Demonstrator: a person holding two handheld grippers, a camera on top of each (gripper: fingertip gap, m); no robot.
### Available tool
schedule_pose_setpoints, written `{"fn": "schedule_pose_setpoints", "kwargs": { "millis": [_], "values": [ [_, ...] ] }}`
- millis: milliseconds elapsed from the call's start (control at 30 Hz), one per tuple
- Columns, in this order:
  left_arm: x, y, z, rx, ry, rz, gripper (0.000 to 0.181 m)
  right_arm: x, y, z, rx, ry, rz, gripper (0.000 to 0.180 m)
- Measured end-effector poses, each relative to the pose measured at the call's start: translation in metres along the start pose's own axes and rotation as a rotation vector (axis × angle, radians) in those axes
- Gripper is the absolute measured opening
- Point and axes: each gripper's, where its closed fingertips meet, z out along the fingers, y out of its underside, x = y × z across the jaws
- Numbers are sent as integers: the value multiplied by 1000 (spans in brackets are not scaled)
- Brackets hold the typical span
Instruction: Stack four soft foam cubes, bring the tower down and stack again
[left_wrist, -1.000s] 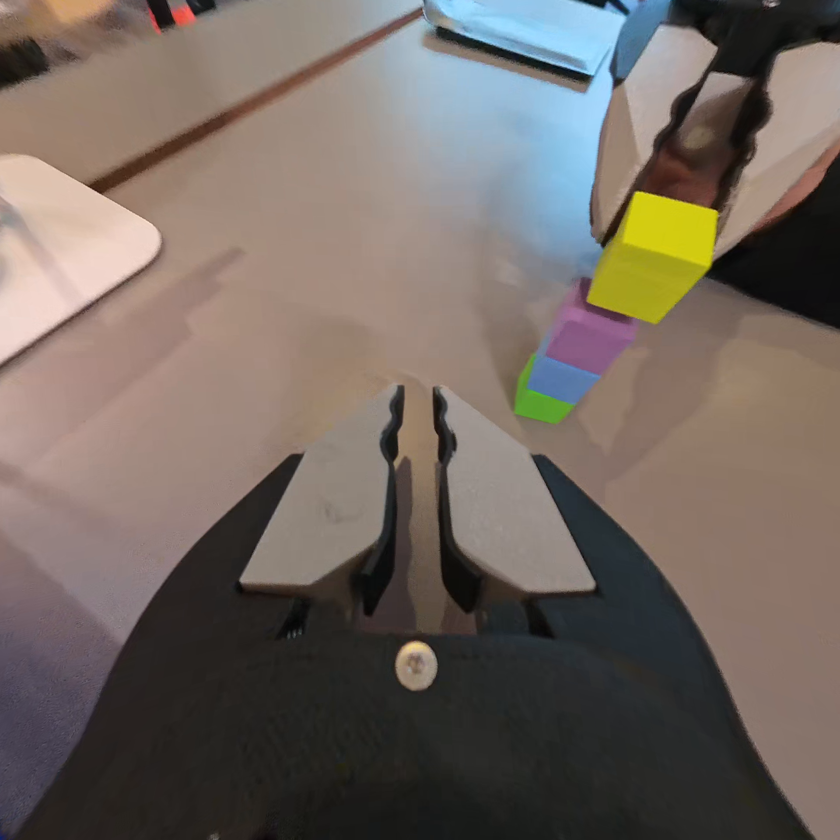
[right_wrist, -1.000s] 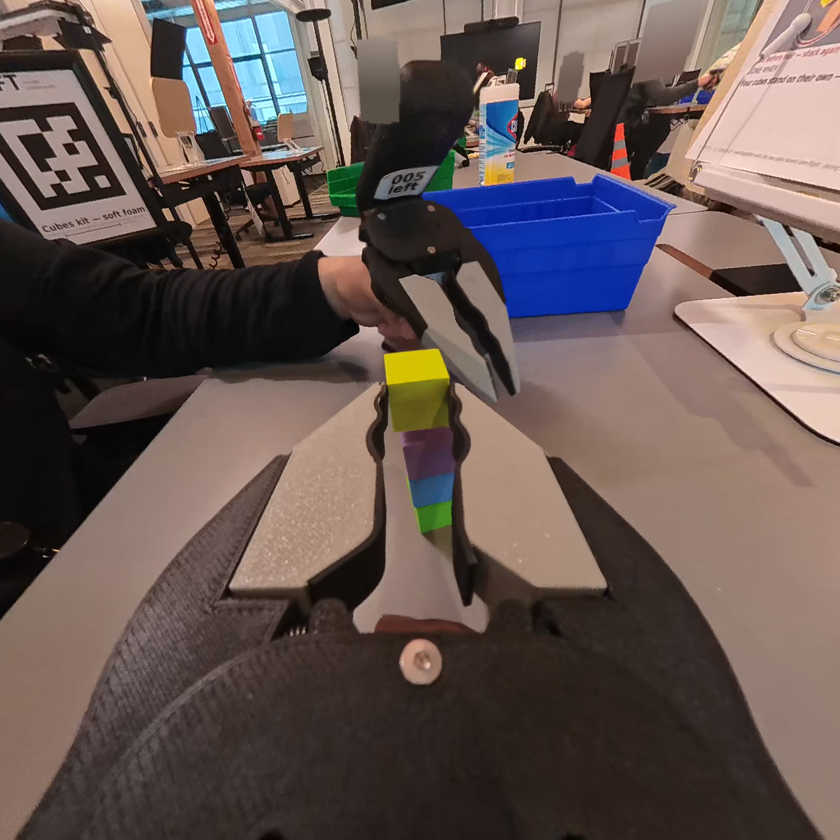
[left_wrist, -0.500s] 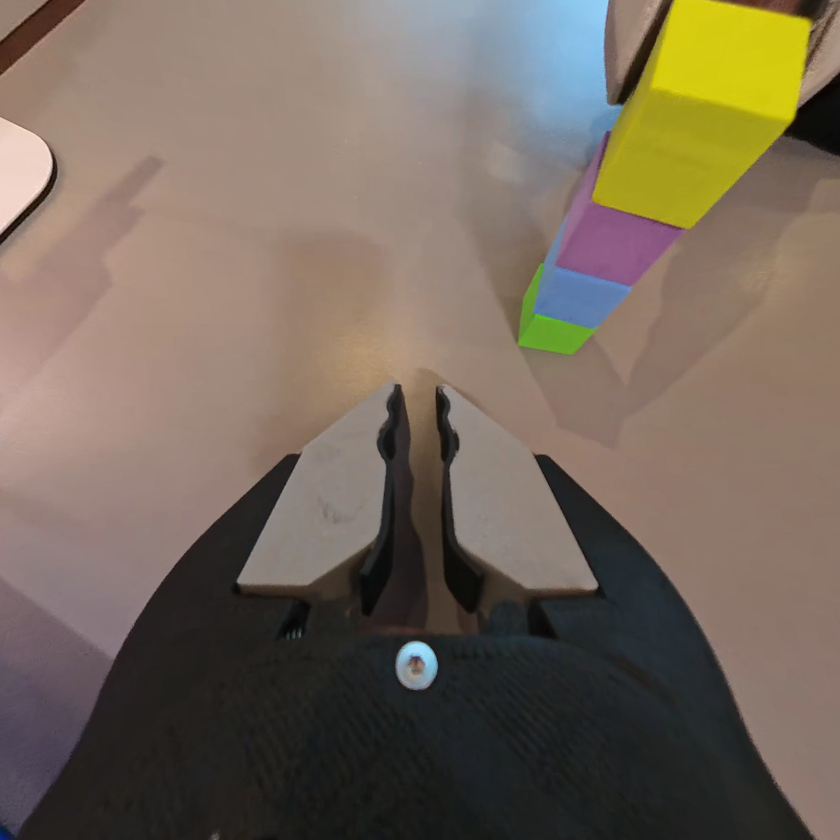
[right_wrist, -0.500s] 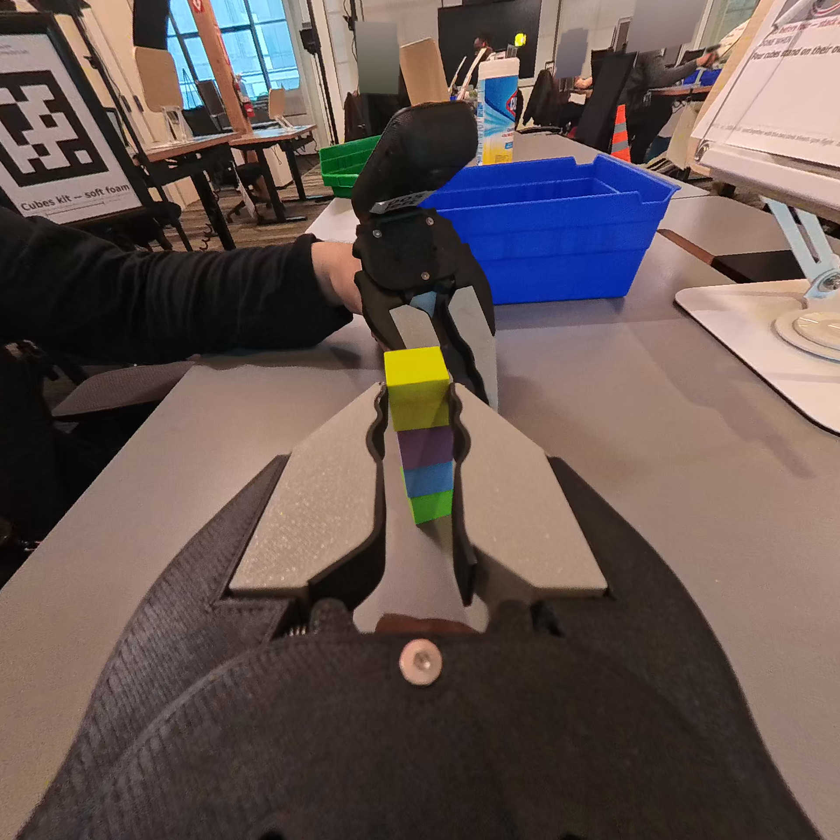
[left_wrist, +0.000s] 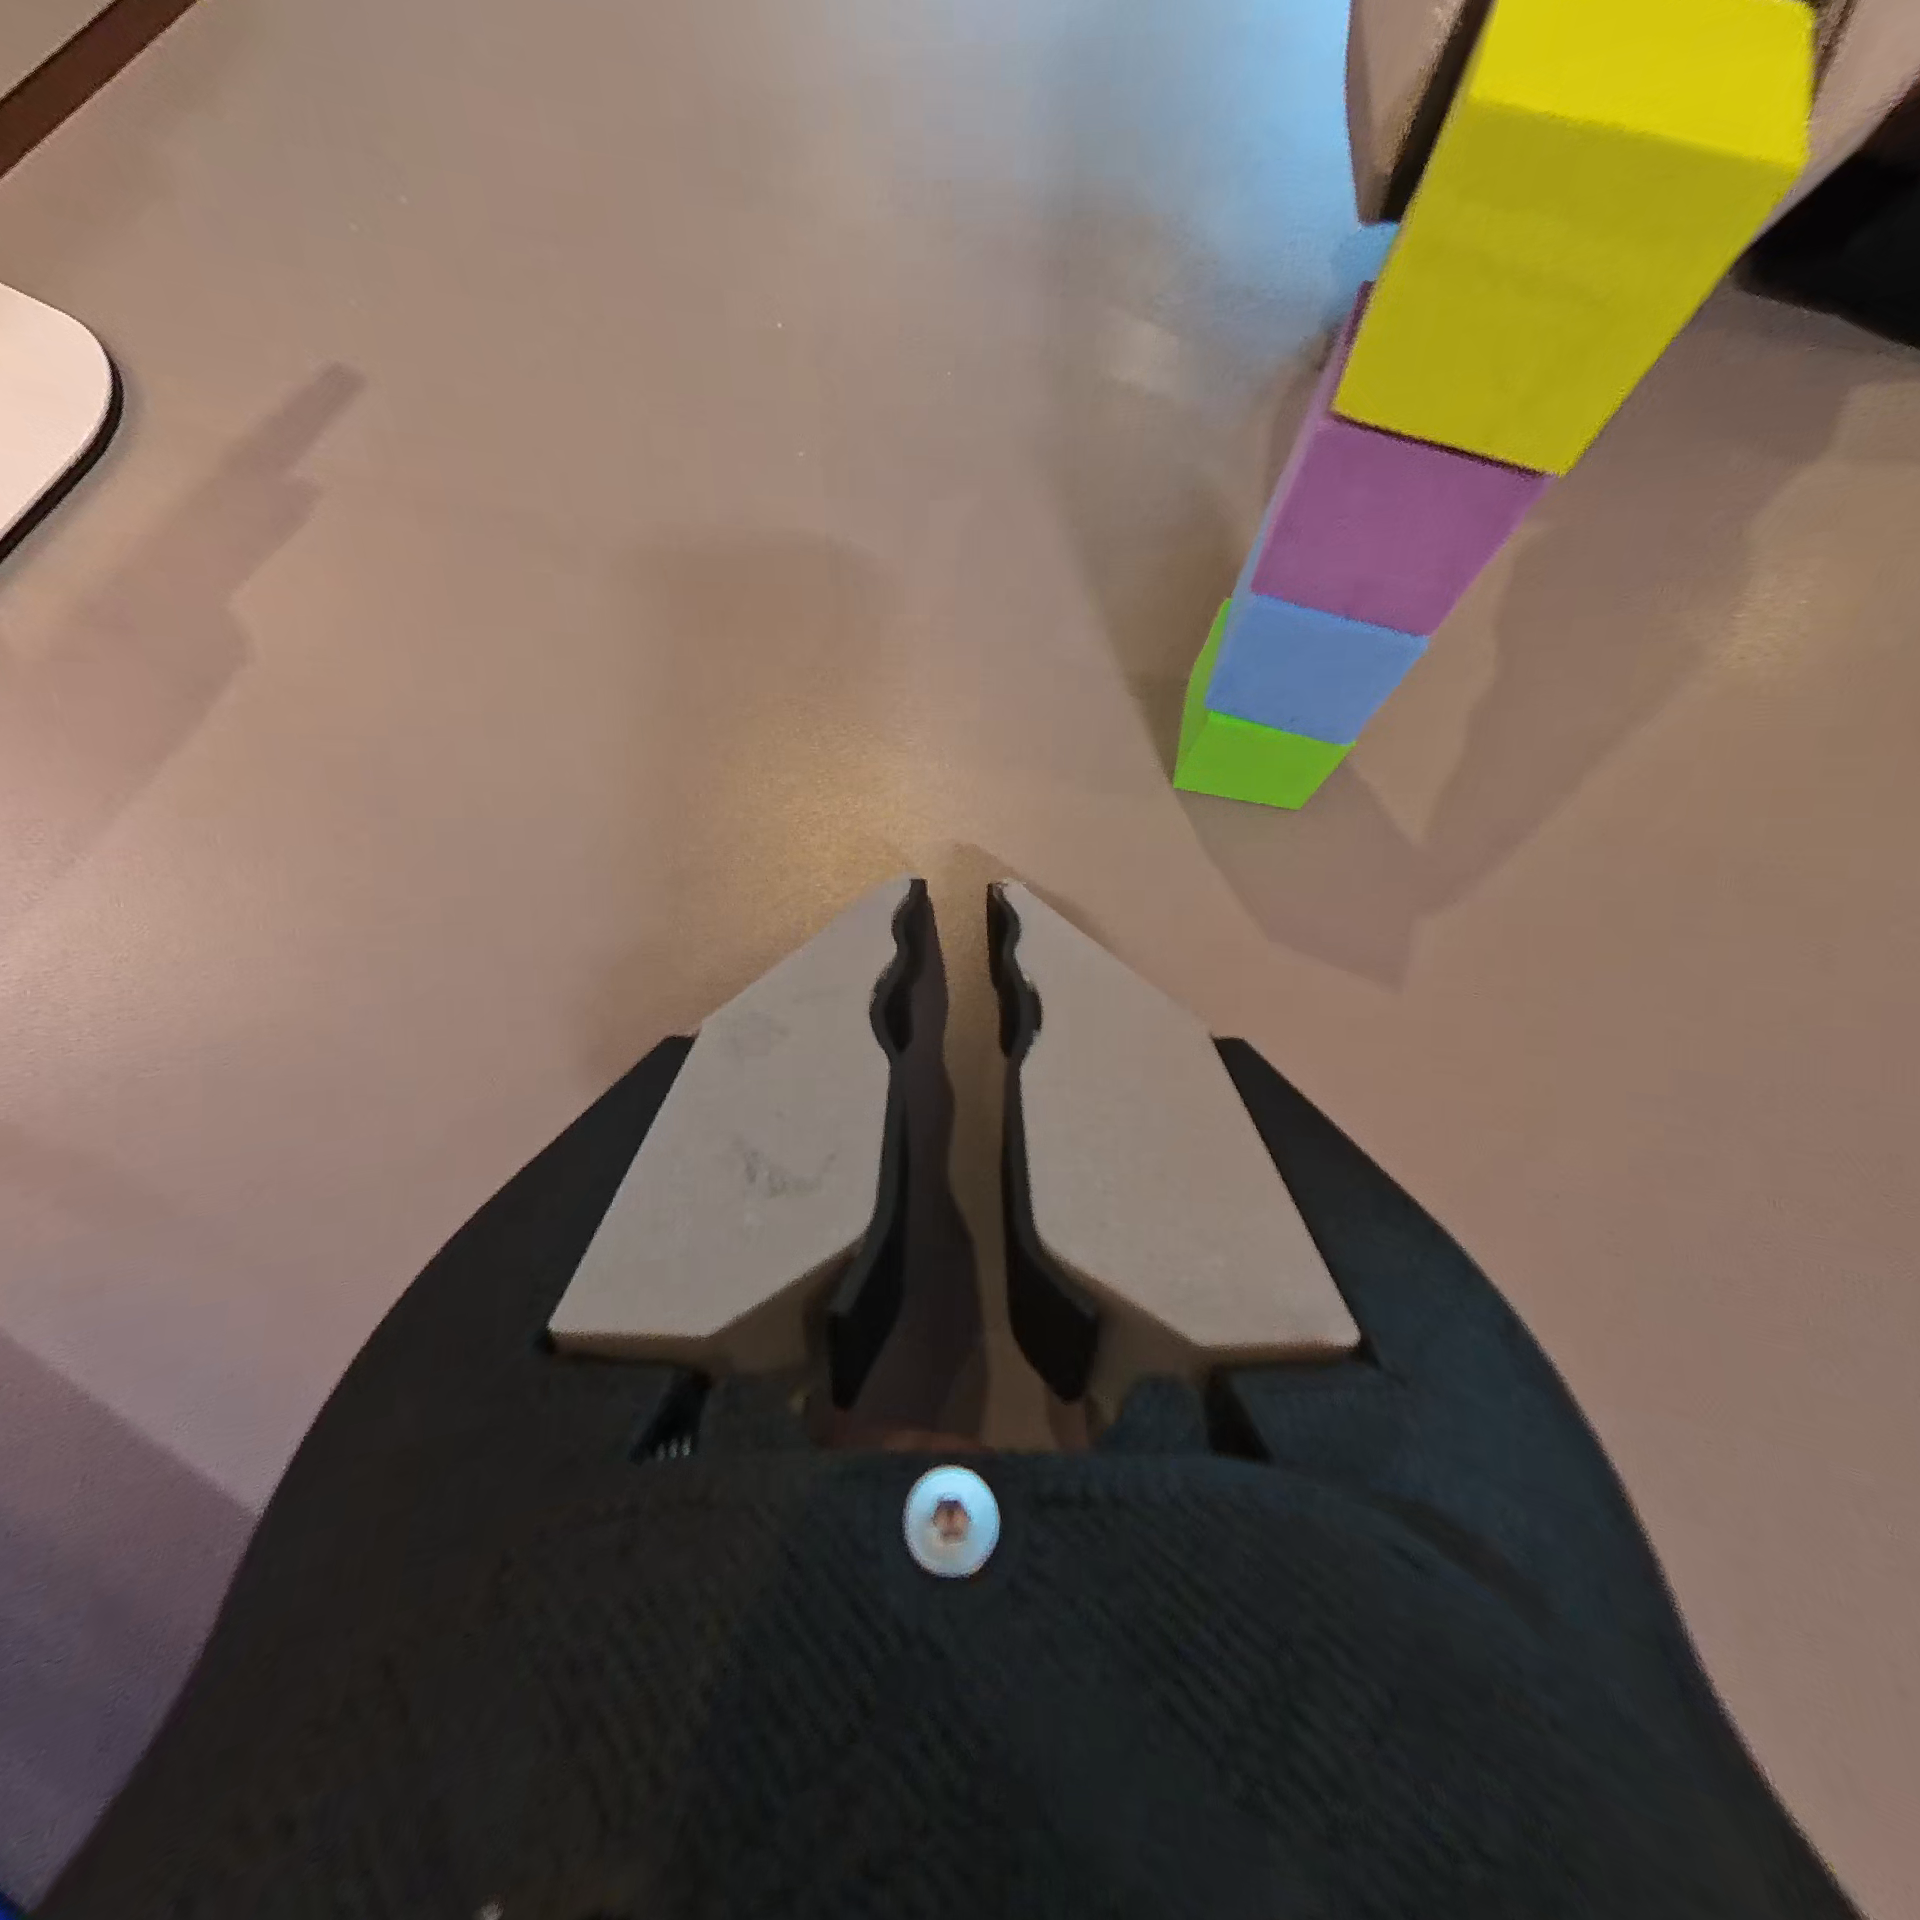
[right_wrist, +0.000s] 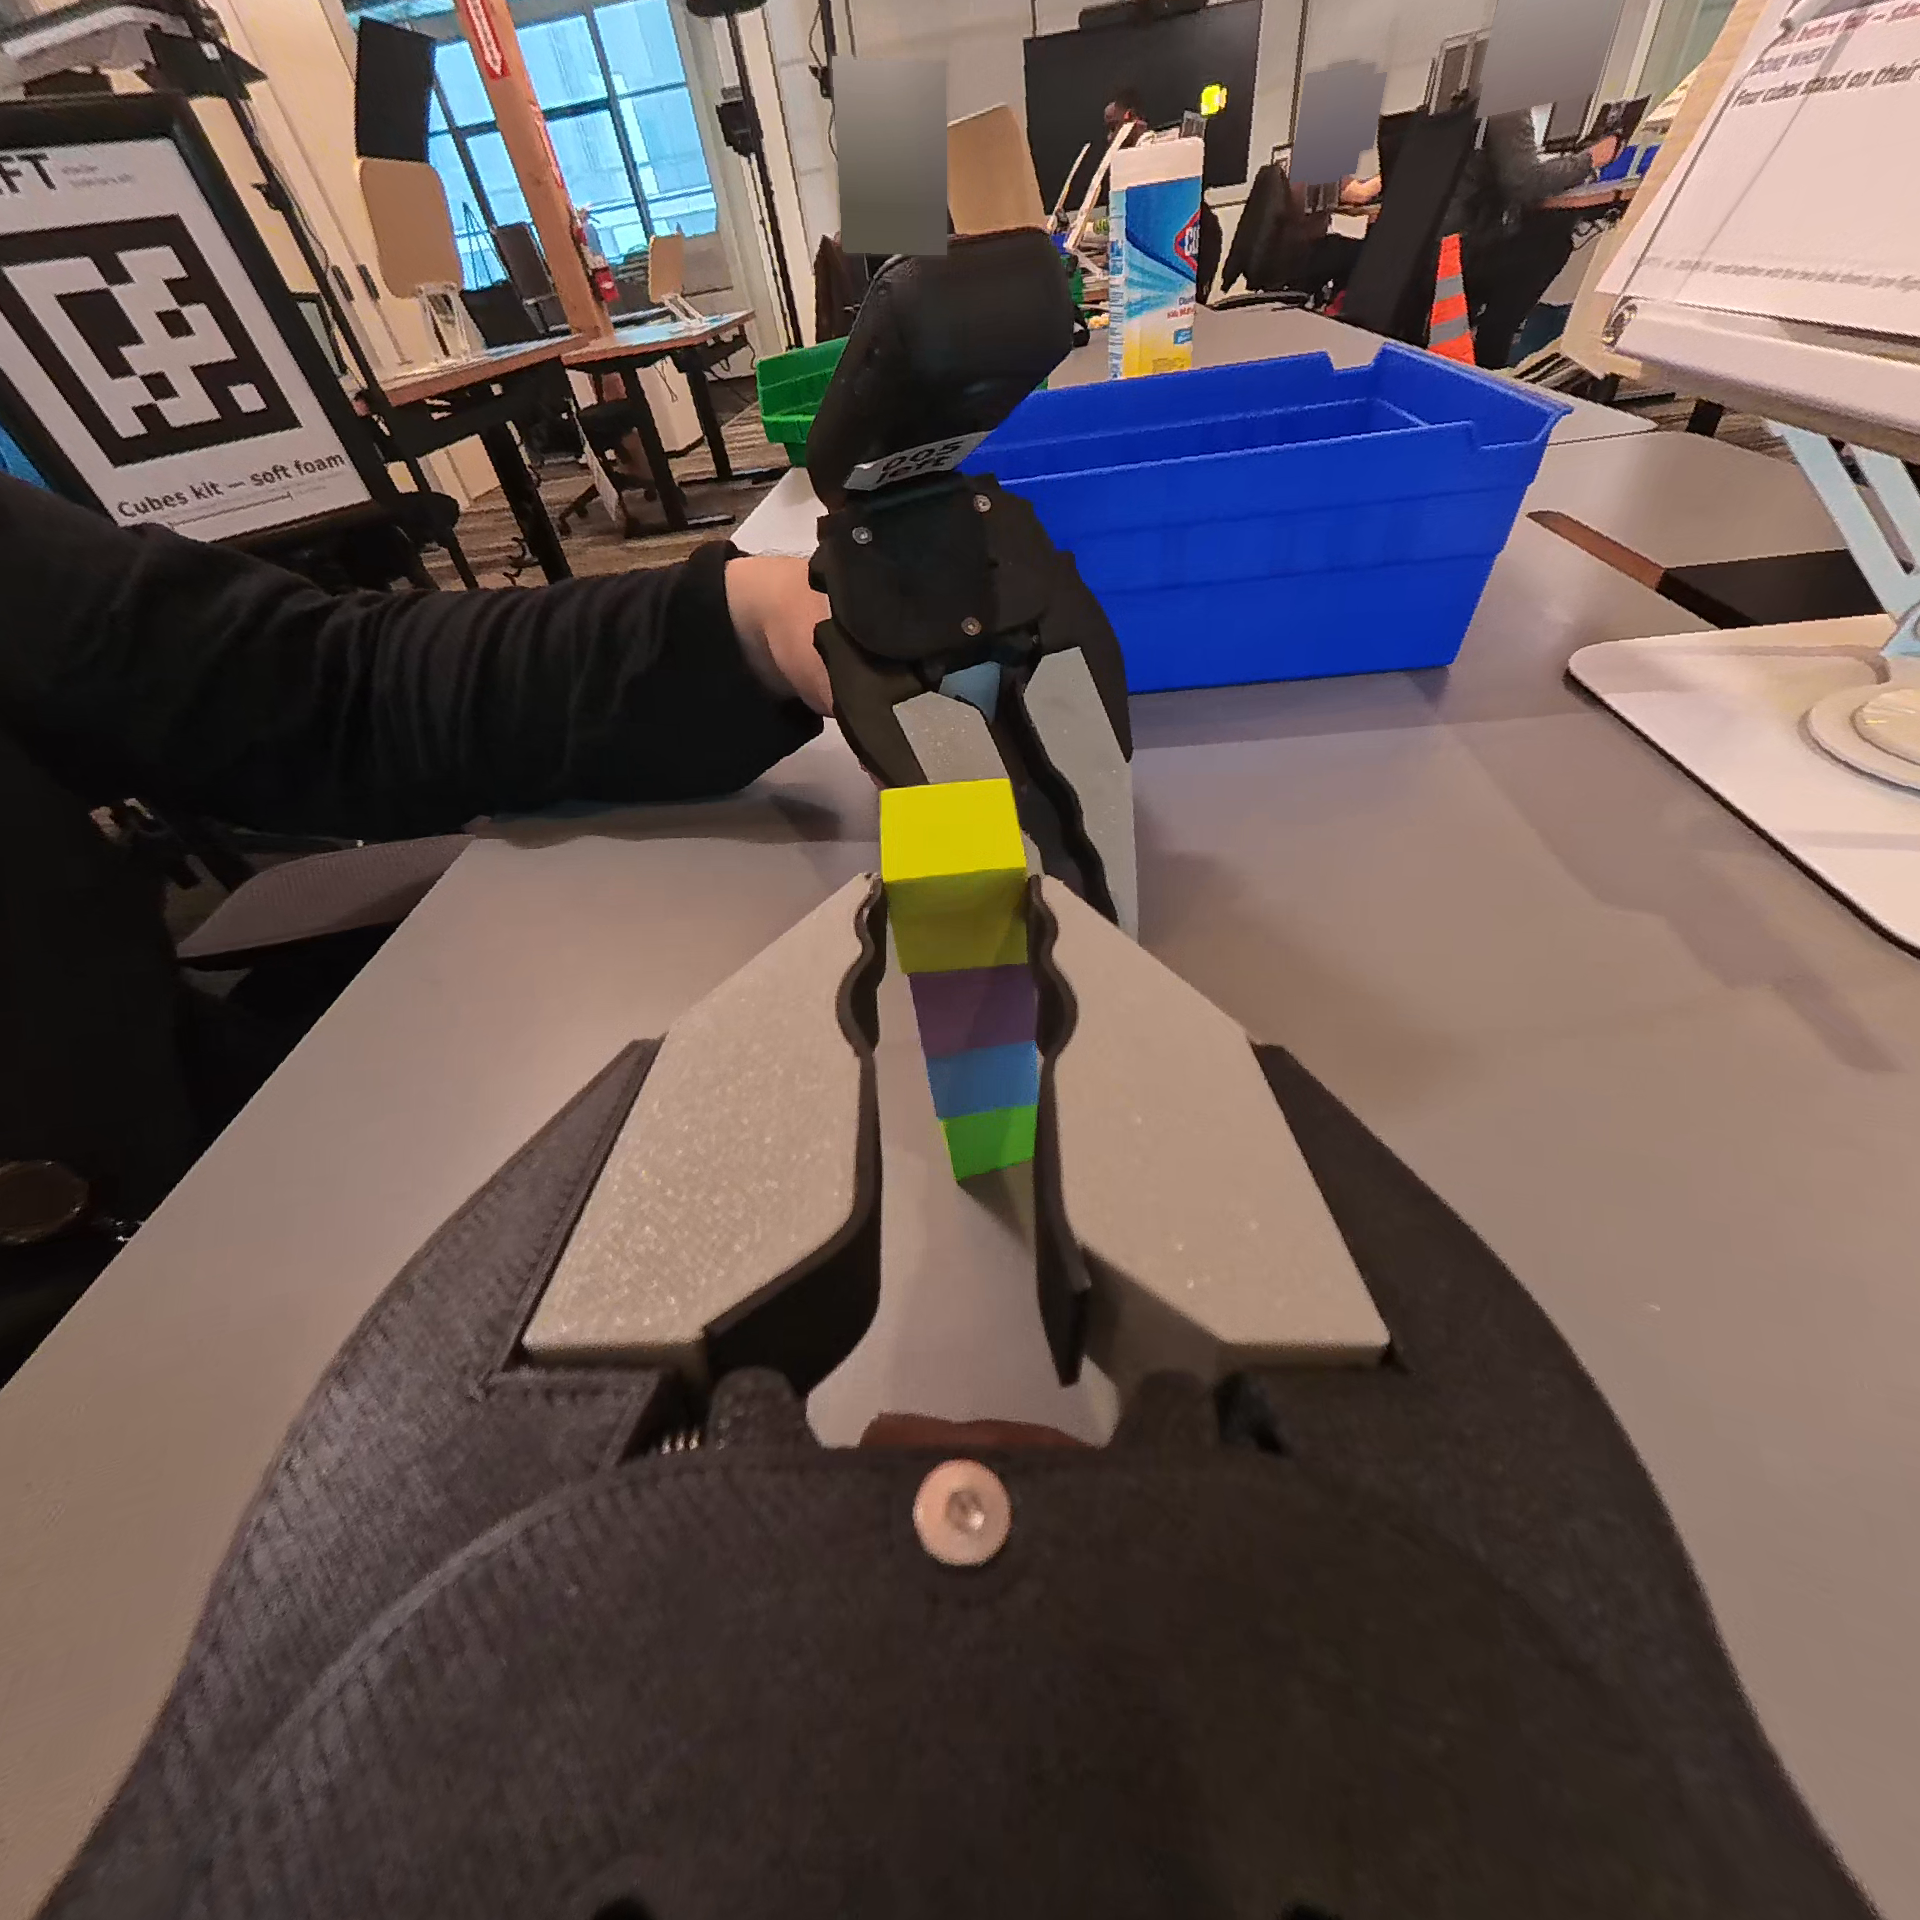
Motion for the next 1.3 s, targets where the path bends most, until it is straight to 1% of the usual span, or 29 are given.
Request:
{"fn": "schedule_pose_setpoints", "kwargs": {
  "millis": [200, 567, 800, 900, 1033, 1300],
  "values": [
    [0, 0, 0, 0, 0, 0, 10, -1, 9, 5, -54, 2, -9, 24],
    [0, 0, 0, 0, 0, 0, 10, -1, 9, 4, -53, -8, 3, 26],
    [0, 0, 0, 0, 0, -2, 10, 0, 9, 4, -49, -16, 35, 39],
    [0, 0, 0, 0, 0, -1, 10, 2, 13, 5, -72, -1, 32, 43],
    [1, 0, 0, 0, 3, 7, 7, -2, 18, 9, -110, -2, -4, 37],
    [2, 0, 0, 0, 3, 7, 7, -2, 16, 8, -99, -6, 5, 36]
  ]
}}
